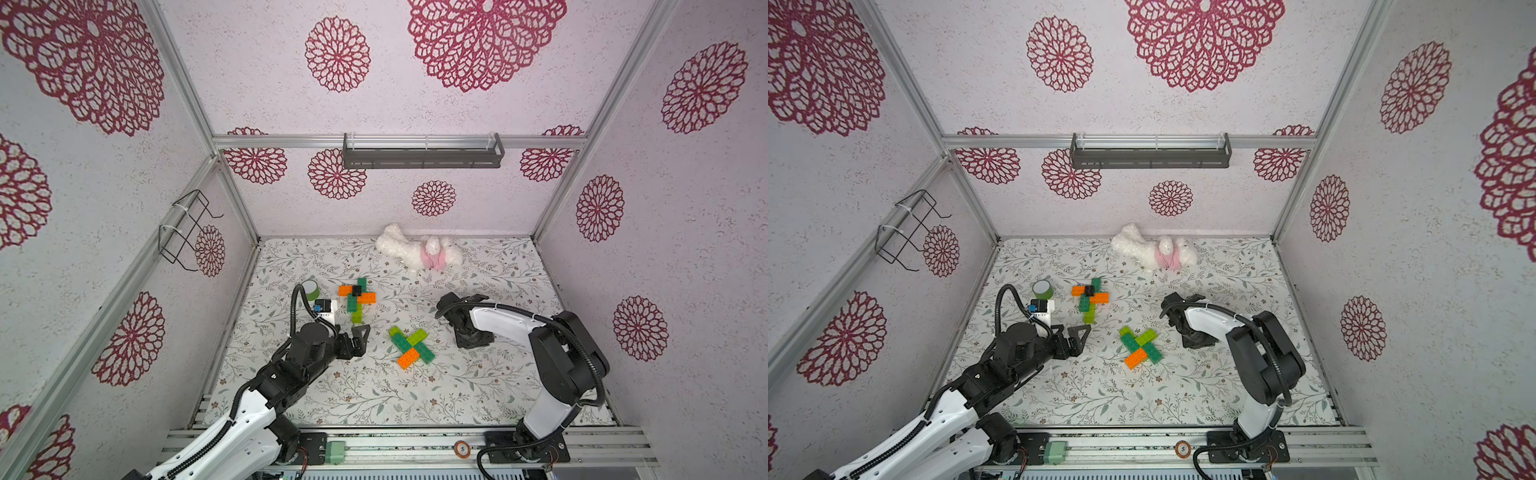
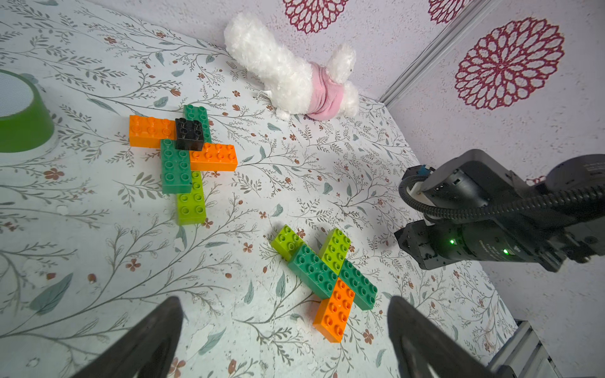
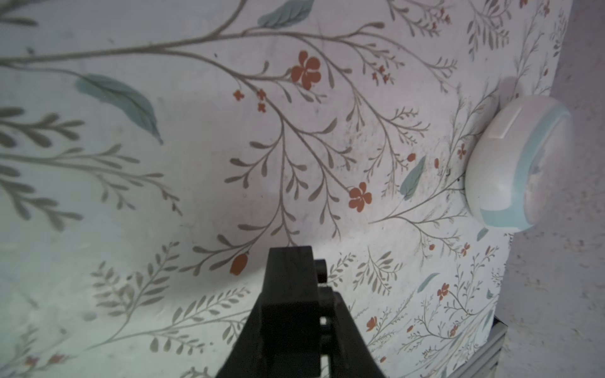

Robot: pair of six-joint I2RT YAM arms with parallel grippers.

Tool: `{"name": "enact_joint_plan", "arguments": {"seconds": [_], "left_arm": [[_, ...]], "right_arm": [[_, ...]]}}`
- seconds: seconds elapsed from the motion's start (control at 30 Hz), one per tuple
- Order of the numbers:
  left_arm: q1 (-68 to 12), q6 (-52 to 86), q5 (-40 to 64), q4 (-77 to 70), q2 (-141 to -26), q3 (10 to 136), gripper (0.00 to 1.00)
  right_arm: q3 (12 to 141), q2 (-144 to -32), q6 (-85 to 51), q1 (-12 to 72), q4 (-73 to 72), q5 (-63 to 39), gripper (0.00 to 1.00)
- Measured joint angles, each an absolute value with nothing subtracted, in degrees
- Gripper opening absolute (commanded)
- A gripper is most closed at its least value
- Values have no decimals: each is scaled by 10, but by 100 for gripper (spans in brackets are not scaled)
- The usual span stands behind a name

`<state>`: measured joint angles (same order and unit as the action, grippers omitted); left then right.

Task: Assemble a small pinwheel with lego
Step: Adjust the lego brick at the center of the board.

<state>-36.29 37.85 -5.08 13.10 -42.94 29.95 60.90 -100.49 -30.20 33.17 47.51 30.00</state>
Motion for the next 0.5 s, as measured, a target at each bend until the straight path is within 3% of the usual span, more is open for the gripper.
{"name": "enact_joint_plan", "arguments": {"seconds": [0.1,0.33,0.5], "left_arm": [[-363,380,-51,132,-421,295,99],[-363,387,-63,145,-381,281,99],[-363,392,-73,148,-368,273,99]], "right_arm": [[624,-1033,-296,332,484,308,22],[645,-1062,-278,334,491,298,41],[663,-1070,-265,342,501,288,46]]}}
